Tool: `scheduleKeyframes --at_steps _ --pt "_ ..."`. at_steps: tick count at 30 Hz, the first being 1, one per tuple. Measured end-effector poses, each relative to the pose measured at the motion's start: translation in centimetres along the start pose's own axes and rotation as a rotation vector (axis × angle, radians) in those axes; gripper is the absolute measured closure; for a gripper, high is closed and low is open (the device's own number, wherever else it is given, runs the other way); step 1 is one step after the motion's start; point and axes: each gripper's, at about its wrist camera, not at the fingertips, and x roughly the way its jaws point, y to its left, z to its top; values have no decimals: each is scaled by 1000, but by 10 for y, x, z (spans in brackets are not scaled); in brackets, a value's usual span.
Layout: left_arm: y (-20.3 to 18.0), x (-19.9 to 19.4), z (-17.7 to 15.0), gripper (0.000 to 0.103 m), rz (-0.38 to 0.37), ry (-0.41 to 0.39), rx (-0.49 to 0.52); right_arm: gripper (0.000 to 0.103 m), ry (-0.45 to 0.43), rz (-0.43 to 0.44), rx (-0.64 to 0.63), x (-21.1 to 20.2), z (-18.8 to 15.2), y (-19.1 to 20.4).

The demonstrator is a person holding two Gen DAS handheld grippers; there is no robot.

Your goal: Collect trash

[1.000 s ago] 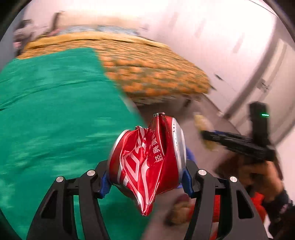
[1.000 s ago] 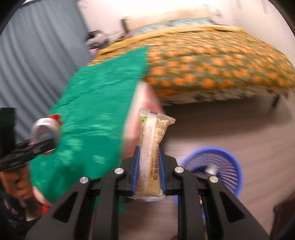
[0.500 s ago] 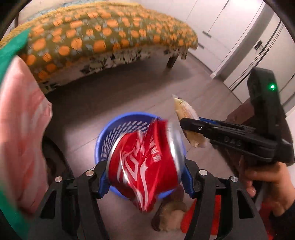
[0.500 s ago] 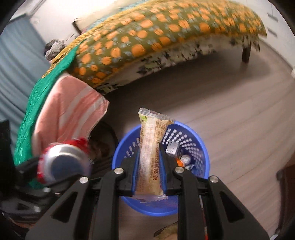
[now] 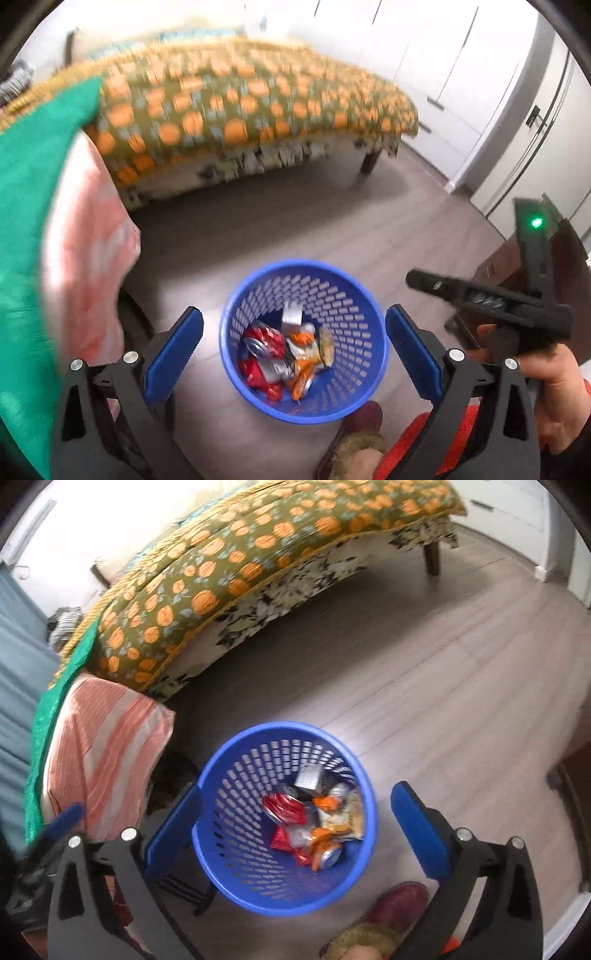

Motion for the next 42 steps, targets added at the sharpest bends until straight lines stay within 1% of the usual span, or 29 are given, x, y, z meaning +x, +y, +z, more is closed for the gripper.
scheduleKeyframes --at_steps 2,5,9,11,13,14,15,16,17,19,20,21,23,25,29,34,37,42 --pt "-6 -21 -1 5 6 -27 8 4 -26 -19 -28 -15 -3 6" --pt "-13 -45 -6 5 19 -59 34 4 -71 -20 -92 -45 -10 21" --pt "-24 -71 -17 5 58 -76 92 4 -174 6 -162 -96 -29 46" --pt "-26 -82 -22 5 63 -101 107 4 -245 44 -175 -126 -44 56" --pt "-28 -94 -25 5 87 -128 123 4 -297 87 -152 -147 -54 61" --pt "-29 -99 -26 5 106 -134 129 4 -292 98 -144 -151 -56 62" --pt "-30 -103 -26 5 122 -137 130 4 -270 143 -149 -155 -57 63" --pt "-30 -105 -26 5 129 -134 130 4 -270 180 -164 -158 -57 63" --pt "-32 -108 -26 5 125 -127 133 4 -305 205 -185 -165 -61 63" --pt "-32 -110 -26 5 106 -119 135 4 -331 171 -191 -171 -65 64" --pt "-32 -111 -27 5 105 -117 133 5 -331 153 -189 -171 -68 64" --pt "-32 -111 -28 5 121 -114 128 5 -331 134 -187 -171 -70 63" --pt "-31 -109 -30 5 146 -107 119 5 -320 71 -190 -166 -77 64" --pt "-30 -106 -32 5 155 -93 114 5 -292 19 -186 -156 -83 62" --pt "-27 -96 -37 5 163 -52 107 5 -211 -37 -176 -135 -96 54" --pt "-26 -81 -45 5 186 -8 115 5 -168 -60 -182 -126 -106 54" --pt "-25 -73 -46 5 193 11 111 5 -155 -87 -202 -124 -109 56" --pt "-21 -65 -47 5 202 38 99 5 -123 -99 -215 -118 -115 57"
